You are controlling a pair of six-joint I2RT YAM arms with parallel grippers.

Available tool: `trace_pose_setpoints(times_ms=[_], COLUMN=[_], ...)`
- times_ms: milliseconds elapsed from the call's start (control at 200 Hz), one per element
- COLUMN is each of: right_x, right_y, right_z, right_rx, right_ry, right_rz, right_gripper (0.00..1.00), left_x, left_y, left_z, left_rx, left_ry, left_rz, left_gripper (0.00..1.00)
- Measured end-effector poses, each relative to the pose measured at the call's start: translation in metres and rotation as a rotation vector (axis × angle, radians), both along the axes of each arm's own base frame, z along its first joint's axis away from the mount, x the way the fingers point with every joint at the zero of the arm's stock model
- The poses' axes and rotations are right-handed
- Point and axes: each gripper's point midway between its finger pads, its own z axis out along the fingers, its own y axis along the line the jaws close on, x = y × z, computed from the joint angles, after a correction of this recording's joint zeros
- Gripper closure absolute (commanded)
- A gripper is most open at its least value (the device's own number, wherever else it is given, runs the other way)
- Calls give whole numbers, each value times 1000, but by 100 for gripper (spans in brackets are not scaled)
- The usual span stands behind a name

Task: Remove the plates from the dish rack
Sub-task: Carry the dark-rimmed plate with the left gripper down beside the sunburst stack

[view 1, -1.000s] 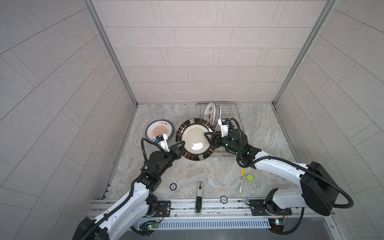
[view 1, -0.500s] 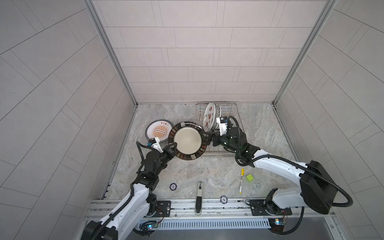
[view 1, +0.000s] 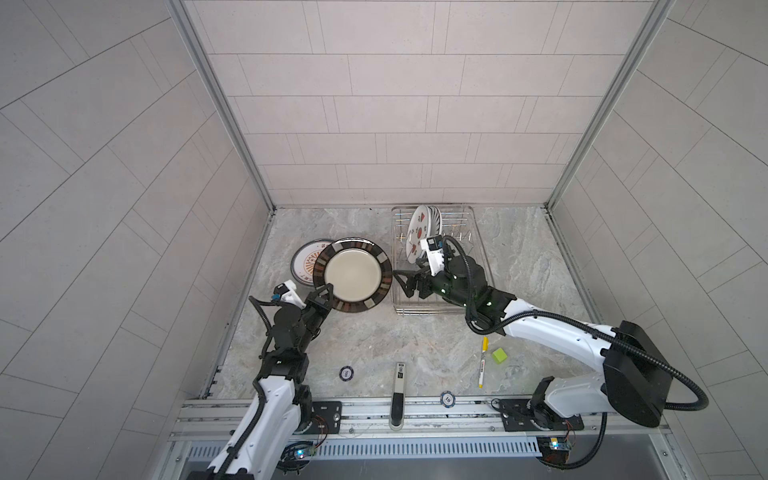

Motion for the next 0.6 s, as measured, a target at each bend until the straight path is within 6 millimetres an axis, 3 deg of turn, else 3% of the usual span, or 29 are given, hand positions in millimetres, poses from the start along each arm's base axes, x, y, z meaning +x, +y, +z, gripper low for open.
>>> trace_pose_setpoints(times_ms=[150, 305, 600], right_x=[3, 12, 20], right_y=[12, 22, 40], right_z=[5, -5, -8], right_rx=[-27, -73, -139], right_ry=[-17, 5, 22], right_rz=[18, 23, 49], right_gripper=[1, 0, 1], left_x=[-4, -11, -27], left_y=[18, 32, 28], left_z=[-8, -13, -37], left_rx=[-8, -6, 37], left_ry=[41, 67, 169], left_rz=[61, 113, 83], left_gripper=[100, 100, 100])
